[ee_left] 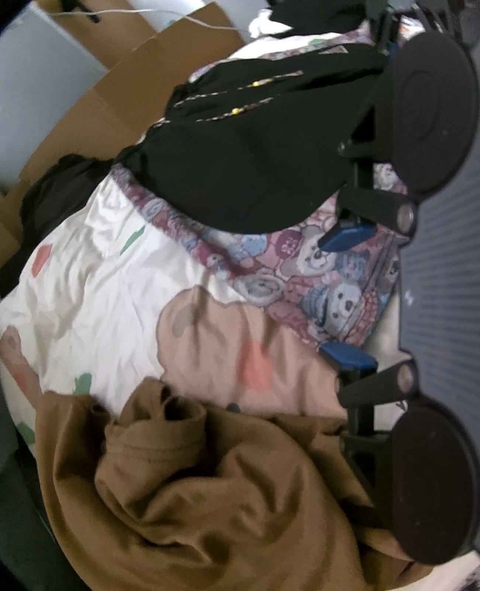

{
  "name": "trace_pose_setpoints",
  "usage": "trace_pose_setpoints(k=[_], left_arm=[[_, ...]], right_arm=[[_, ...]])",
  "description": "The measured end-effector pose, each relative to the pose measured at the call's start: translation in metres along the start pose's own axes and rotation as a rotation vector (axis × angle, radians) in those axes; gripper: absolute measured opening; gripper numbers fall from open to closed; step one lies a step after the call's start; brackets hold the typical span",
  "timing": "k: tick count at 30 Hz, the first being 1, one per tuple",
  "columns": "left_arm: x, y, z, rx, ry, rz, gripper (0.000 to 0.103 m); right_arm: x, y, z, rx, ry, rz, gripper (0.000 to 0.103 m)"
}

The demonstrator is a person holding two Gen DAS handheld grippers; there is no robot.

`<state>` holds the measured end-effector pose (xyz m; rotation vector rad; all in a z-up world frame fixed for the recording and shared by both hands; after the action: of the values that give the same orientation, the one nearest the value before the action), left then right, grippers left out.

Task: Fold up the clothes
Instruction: 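Lift the gripped leg with the left tool and fold it over the other leg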

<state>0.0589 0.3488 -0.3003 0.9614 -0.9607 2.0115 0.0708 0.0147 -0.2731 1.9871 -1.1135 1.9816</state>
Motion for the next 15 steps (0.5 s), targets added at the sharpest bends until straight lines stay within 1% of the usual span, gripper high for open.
trace_pose_setpoints(k=[2, 3, 4, 6, 8, 10, 13, 15], left_arm=[[-0.002, 0.0, 0.001, -0.01, -0.005, -0.003, 0.056], [-0.003, 0.0, 0.001, -0.018, -0.01, -0.006, 0.055], [-0.004, 0.0, 0.001, -0.026, -0.014, -0.008, 0.053], [-0.009, 0.0, 0.002, -0.03, -0.017, -0.02, 0.041], [-0.013, -0.001, 0.001, -0.032, -0.019, -0.035, 0.004], [-0.019, -0.001, 0.0, -0.035, -0.023, -0.06, 0.001], [-0.019, -0.002, -0.002, -0.043, -0.055, -0.058, 0.0], [-0.014, -0.005, -0.008, -0.03, -0.08, -0.044, 0.0]], right_arm=[[-0.006, 0.003, 0.002, -0.013, 0.013, -0.022, 0.046], [-0.007, 0.006, 0.003, -0.032, 0.005, -0.022, 0.041], [-0.008, 0.01, 0.004, -0.048, -0.007, -0.024, 0.039], [-0.009, 0.014, 0.003, -0.048, -0.017, -0.033, 0.034], [-0.009, 0.018, 0.0, -0.036, -0.022, -0.038, 0.029], [-0.008, 0.023, 0.0, -0.033, -0.033, -0.045, 0.026], [-0.006, 0.024, 0.001, -0.035, -0.045, -0.048, 0.022], [-0.005, 0.023, -0.001, -0.029, -0.05, -0.054, 0.018]])
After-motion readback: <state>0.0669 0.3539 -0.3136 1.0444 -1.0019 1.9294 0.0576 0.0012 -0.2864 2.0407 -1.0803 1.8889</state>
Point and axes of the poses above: each gripper's, at about its wrist camera, not at the fingertips, and x roughly against the way its jaws point, z to its right, y to its underside, the point moved 2 cm from there along -x, roughly the way its jaws point, and after that the axes turned 12 degrees about x, right-handed, at the moved point
